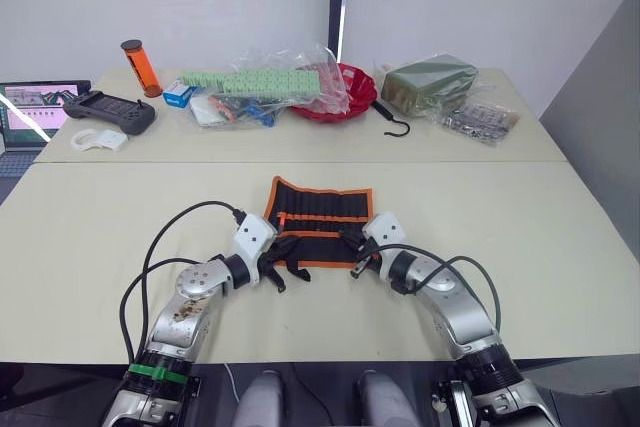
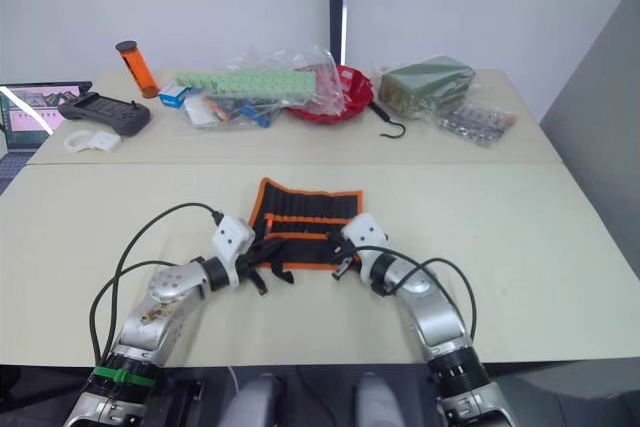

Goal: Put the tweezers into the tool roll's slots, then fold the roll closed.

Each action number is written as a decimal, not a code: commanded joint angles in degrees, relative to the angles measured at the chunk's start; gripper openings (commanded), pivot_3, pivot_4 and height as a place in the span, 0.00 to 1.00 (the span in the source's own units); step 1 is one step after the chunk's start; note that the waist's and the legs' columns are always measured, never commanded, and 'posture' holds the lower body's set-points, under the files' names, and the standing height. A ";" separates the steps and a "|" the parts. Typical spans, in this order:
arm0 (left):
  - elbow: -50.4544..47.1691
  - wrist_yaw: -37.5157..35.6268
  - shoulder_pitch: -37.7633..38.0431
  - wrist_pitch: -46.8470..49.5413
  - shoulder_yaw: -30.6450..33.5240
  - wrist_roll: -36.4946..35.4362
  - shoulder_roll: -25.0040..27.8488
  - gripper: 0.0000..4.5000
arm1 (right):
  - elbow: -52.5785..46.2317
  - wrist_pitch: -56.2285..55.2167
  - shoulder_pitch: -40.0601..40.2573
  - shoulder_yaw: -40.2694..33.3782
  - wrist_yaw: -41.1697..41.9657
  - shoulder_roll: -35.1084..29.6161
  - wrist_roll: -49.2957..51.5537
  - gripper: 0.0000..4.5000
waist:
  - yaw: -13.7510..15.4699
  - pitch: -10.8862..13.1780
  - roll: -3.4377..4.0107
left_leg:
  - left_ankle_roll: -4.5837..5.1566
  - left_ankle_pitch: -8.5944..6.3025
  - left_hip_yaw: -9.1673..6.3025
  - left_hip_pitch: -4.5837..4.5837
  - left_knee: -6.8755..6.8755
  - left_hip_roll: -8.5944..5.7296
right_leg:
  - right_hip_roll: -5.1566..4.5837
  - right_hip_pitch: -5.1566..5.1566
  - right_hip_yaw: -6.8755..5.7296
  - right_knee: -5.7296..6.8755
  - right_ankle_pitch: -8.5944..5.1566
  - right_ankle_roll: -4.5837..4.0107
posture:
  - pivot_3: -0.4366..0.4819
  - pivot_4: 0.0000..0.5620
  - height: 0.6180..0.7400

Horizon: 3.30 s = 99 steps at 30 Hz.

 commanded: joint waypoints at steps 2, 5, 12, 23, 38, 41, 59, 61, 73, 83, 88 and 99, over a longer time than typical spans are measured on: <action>0.24 0.10 0.84 3.38 5.05 -5.05 0.04 0.00 | 0.28 -1.07 0.59 -1.27 -0.13 -0.60 -0.27 0.00 | -0.03 0.00 0.00 | 0.00 0.00 0.00 -0.01 0.00 0.00 | 0.00 0.00 0.00 0.00 0.01 -0.02 | 0.48 0.27 1.00; -5.20 -1.99 1.15 5.95 7.06 -10.16 0.91 0.00 | -5.46 -0.90 1.29 -3.27 1.27 -1.35 2.56 0.00 | -0.06 0.02 0.00 | 0.00 0.00 0.00 -0.10 -0.01 0.01 | 0.00 -0.10 0.00 0.00 0.03 -0.04 | 0.48 0.27 1.00; -17.32 -5.28 1.88 14.36 12.42 -18.83 7.93 0.00 | -17.60 10.27 1.44 -7.97 7.60 -6.82 13.30 0.00 | -0.02 0.08 -0.02 | 0.00 0.00 -0.06 -0.83 0.06 -0.02 | -0.03 -0.68 -0.01 -0.05 0.22 -0.31 | 0.48 0.27 1.00; -27.68 -14.56 2.15 21.11 12.07 -23.70 21.65 0.00 | -24.24 31.25 6.95 -18.43 9.19 -15.24 29.67 0.25 | 0.22 0.24 -0.07 | 0.00 0.00 -0.05 -0.97 0.02 -0.02 | -0.02 -0.82 -0.02 -0.10 0.21 -0.32 | 0.48 0.27 1.00; -30.44 -18.22 2.53 24.36 15.34 -28.05 28.23 0.00 | -13.34 45.84 -7.08 -18.39 1.95 -14.26 34.49 1.00 | -0.17 0.34 -0.10 | 0.01 0.00 0.04 -1.39 0.03 0.01 | 0.02 -1.31 0.07 -0.05 0.21 -0.34 | 0.48 0.27 1.00; -30.87 -16.29 3.66 24.23 16.11 -27.76 27.61 0.00 | -8.91 47.84 -10.67 -16.31 3.22 -14.16 34.20 1.00 | -0.07 0.36 -0.10 | 0.01 0.01 0.03 -1.39 0.03 0.02 | 0.02 -1.32 0.06 -0.03 0.22 -0.35 | 0.48 0.27 1.00; -32.99 -12.47 8.84 22.64 18.05 -26.67 27.15 0.00 | 1.23 66.44 -17.48 -21.89 2.25 -7.82 41.43 1.00 | -0.22 0.37 -0.10 | 0.01 0.00 0.04 -1.35 0.03 0.04 | 0.04 -1.32 0.06 0.00 0.23 -0.37 | 0.48 0.27 1.00; -32.72 -12.53 8.83 22.45 17.99 -26.45 27.20 0.00 | 2.90 68.68 -18.13 -23.88 1.84 -7.16 42.34 1.00 | -0.21 0.37 -0.10 | 0.01 0.00 0.04 -1.36 0.04 0.03 | 0.04 -1.32 0.06 0.00 0.23 -0.37 | 0.48 0.27 1.00; -31.21 -11.27 6.53 21.74 14.83 -23.85 24.63 0.00 | 9.97 70.05 -18.62 -29.92 0.46 -4.50 42.58 0.37 | -0.20 0.37 -0.10 | 0.01 0.01 0.04 -1.38 0.06 0.02 | 0.04 -1.32 0.06 0.01 0.24 -0.37 | 0.48 0.27 1.00; -30.13 -10.51 5.39 22.31 13.75 -22.76 23.19 0.00 | 7.17 70.60 -15.46 -32.13 -0.66 -5.33 43.71 0.01 | 0.06 0.36 -0.12 | 0.01 0.01 0.04 -1.35 0.10 0.01 | 0.04 -1.27 0.06 0.03 0.24 -0.37 | 0.48 0.27 1.00; -29.56 -10.93 4.97 21.63 12.91 -22.18 22.80 0.00 | 5.47 71.61 -15.14 -32.31 0.81 -9.99 44.16 0.01 | 0.37 0.36 -0.11 | 0.01 0.01 0.04 -1.41 0.15 -0.04 | 0.00 -1.27 0.06 0.00 0.24 -0.35 | 0.48 0.27 1.00; -28.66 -10.79 5.26 19.55 11.24 -20.15 21.13 0.00 | -0.15 73.06 -19.92 -24.68 2.68 -18.68 42.73 0.01 | -0.38 0.38 -0.08 | 0.02 0.01 0.05 -1.42 0.11 0.00 | 0.03 -1.32 0.07 0.00 0.24 -0.35 | 0.48 0.27 1.00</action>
